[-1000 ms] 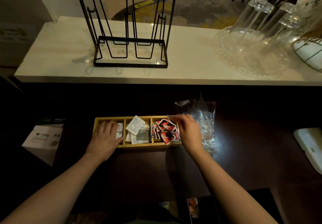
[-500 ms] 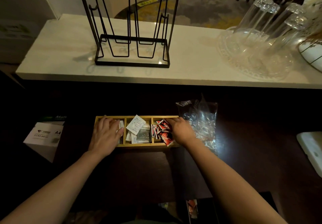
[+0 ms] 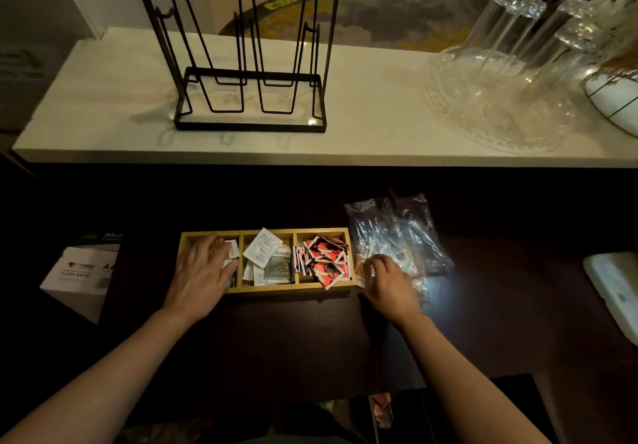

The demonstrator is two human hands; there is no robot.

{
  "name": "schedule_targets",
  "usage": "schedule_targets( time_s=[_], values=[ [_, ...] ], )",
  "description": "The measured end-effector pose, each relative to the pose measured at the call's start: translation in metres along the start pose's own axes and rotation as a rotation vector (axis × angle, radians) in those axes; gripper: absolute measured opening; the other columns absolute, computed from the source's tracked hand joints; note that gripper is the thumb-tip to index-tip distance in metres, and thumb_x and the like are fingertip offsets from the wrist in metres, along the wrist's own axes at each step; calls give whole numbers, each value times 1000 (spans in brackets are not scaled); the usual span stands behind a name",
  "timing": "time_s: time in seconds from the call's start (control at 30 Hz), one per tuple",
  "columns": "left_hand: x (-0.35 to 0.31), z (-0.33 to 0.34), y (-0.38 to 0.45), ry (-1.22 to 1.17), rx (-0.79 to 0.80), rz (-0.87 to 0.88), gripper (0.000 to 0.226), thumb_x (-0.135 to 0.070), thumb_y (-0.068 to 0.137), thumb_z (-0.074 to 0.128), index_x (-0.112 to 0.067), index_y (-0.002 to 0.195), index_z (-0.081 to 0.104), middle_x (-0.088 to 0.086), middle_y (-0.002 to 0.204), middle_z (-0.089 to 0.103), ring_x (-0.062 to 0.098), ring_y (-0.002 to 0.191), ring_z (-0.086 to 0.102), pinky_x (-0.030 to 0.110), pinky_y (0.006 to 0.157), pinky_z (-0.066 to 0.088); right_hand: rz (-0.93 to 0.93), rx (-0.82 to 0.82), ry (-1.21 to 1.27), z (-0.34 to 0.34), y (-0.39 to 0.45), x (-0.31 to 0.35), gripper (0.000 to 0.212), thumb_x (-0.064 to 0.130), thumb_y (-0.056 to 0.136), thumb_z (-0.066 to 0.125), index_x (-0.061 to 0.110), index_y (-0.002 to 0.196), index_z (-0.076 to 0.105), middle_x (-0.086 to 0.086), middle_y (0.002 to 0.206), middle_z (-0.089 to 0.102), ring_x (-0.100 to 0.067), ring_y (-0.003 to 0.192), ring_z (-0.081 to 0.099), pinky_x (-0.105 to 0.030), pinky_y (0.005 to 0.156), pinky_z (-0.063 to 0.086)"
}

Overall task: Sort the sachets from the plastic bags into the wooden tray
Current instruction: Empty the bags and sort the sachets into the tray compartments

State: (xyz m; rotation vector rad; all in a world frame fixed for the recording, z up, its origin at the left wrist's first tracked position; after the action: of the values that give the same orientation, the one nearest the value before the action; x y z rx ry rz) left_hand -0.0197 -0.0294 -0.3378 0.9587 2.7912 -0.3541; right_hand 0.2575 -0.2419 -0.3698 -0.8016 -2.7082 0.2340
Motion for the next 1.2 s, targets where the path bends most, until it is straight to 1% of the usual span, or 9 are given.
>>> schedule_targets(
  time_s=[0.2, 0.4, 0.57, 0.73, 0.87, 0.93, 1.0, 1.1, 1.2],
  values=[
    [-1, 7, 2, 37, 34, 13, 75, -55, 88, 8, -12, 139, 42, 16, 148, 35, 32, 139, 29, 50, 112, 27, 114, -149, 65, -16, 1, -18, 31, 4, 83, 57, 10, 111, 49, -13, 111, 56, -31, 87, 59, -37, 70, 46],
    [-4, 13, -4, 96, 53, 50, 77, -56, 87, 5, -16, 146, 31, 10, 155, 29, 26, 145, 18, 46, 117, 15, -186, -65, -171, -11, 2, 24, 46, 11, 76, 62, 8, 120, 54, -12, 120, 59, -29, 108, 56, -38, 93, 47],
    [-5, 16, -7, 175, 88, 71, 72, -61, 88, 5, -26, 150, 17, 12, 158, 21, 28, 146, 15, 50, 116, 9, -172, -30, -291, 8, -5, 43, 46, 6, 84, 53, 3, 129, 46, -17, 128, 52, -31, 115, 49, -38, 95, 48],
    [-27, 1, -6, 252, 22, 141, 70, -58, 90, 13, -20, 148, 24, 14, 155, 29, 28, 144, 23, 53, 115, 13, -74, -67, -303, 3, -4, 40, 40, 1, 62, 76, 6, 99, 62, -13, 93, 65, -27, 84, 62, -31, 60, 56],
    [-69, -2, 3, 183, 28, 255, 66, -53, 94, 17, -21, 151, 12, 7, 160, 10, 21, 148, 5, 41, 119, 2, -3, -57, -161, -4, 2, 37, 28, -5, 76, 61, 5, 103, 60, -14, 103, 65, -30, 99, 58, -36, 76, 53],
    [-75, 9, 7, 176, 99, 238, 72, -57, 88, 3, -21, 151, 7, 6, 161, 6, 20, 148, 2, 38, 118, -4, 29, -83, -92, -8, 1, 36, 27, -3, 80, 55, 7, 105, 60, -13, 102, 67, -31, 103, 57, -39, 75, 52],
    [-77, 21, 2, 196, 156, 249, 76, -57, 85, -3, -21, 151, 9, 4, 161, 11, 19, 148, 5, 38, 115, -9, 97, -123, 1, -13, -7, 30, 28, 0, 81, 57, 10, 107, 62, -12, 98, 69, -30, 98, 61, -40, 70, 53],
    [-73, 29, -10, 205, 162, 264, 68, -54, 92, 10, -19, 150, 14, 3, 158, 22, 20, 147, 12, 39, 117, -9, 213, -253, 177, -29, -22, 20, 29, 7, 85, 58, 17, 111, 63, -7, 101, 70, -26, 90, 66, -36, 67, 54],
    [-68, 24, -18, 207, 97, 301, 64, -52, 94, 19, -19, 148, 25, 4, 154, 33, 22, 145, 21, 41, 118, -5, 147, -341, 335, -49, -28, 41, 29, 9, 88, 57, 16, 115, 63, -8, 102, 72, -25, 90, 66, -36, 73, 54]
  ],
)
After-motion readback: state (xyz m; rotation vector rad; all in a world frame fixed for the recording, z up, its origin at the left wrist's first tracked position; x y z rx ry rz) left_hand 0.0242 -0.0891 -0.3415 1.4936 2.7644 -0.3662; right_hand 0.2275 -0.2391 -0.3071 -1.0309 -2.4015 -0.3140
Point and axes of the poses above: each hand's wrist, its own y-axis towards the middle knuckle, its own z-axis out of the palm, x = y × z, the point moved 9 cm from there along y, towards the middle knuckle
